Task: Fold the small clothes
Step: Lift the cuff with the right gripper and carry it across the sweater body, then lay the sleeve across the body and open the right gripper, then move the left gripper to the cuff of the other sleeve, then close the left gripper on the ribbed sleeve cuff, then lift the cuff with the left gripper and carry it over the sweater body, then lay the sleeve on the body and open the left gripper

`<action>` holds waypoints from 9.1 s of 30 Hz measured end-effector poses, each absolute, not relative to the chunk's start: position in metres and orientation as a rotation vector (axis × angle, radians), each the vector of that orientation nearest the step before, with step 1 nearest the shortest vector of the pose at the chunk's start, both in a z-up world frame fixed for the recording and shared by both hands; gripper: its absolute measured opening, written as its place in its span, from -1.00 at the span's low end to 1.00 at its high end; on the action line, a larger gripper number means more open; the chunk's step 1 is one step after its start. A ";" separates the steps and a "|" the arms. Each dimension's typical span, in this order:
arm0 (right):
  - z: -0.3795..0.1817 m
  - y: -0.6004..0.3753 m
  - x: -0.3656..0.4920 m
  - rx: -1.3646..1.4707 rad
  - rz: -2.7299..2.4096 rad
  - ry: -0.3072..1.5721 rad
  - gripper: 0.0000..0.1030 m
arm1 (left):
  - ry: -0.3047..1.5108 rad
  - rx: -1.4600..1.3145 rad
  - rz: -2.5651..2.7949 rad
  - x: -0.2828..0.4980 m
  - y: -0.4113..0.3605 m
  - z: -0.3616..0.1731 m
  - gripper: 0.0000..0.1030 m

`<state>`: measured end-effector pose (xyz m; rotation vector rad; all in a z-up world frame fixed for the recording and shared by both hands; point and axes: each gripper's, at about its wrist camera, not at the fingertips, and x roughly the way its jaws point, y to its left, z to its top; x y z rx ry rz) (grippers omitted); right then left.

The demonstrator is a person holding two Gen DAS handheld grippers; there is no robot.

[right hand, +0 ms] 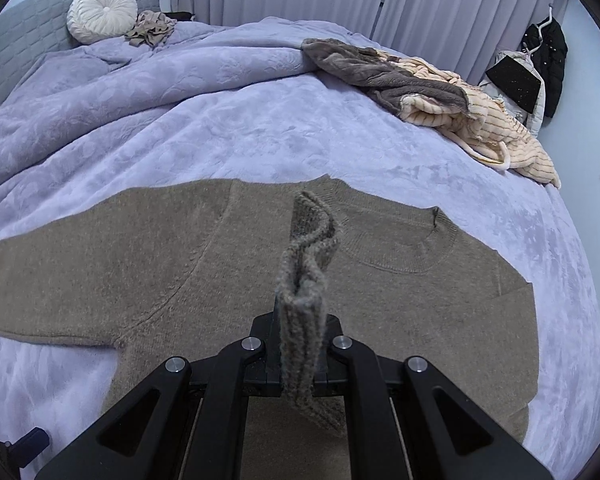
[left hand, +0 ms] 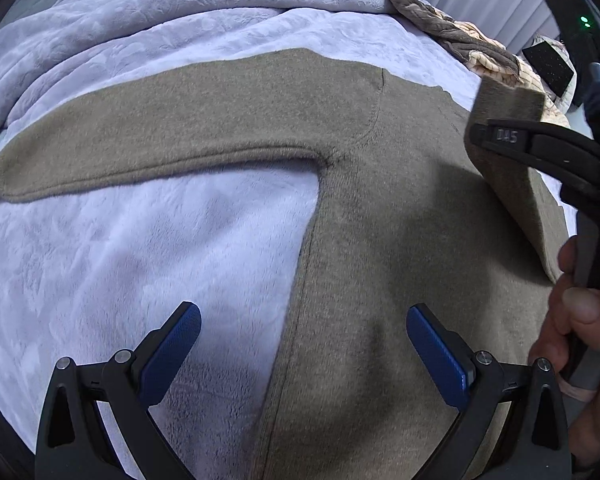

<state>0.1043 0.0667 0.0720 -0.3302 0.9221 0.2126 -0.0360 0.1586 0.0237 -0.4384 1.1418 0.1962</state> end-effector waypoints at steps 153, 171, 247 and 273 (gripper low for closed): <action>0.071 0.051 0.009 -0.459 0.326 1.024 0.54 | 0.649 -0.617 0.547 -0.092 0.446 0.046 -0.83; 0.084 0.031 0.056 -0.347 0.293 1.021 0.54 | 0.832 -0.448 0.417 -0.003 0.336 0.095 -0.83; 0.071 -0.251 0.102 -0.018 0.058 1.024 0.53 | 1.070 0.084 -0.035 0.151 -0.133 0.085 -0.84; 0.057 -0.296 0.080 0.043 -0.005 1.042 0.53 | 1.067 -0.021 -0.160 0.150 -0.142 0.074 0.78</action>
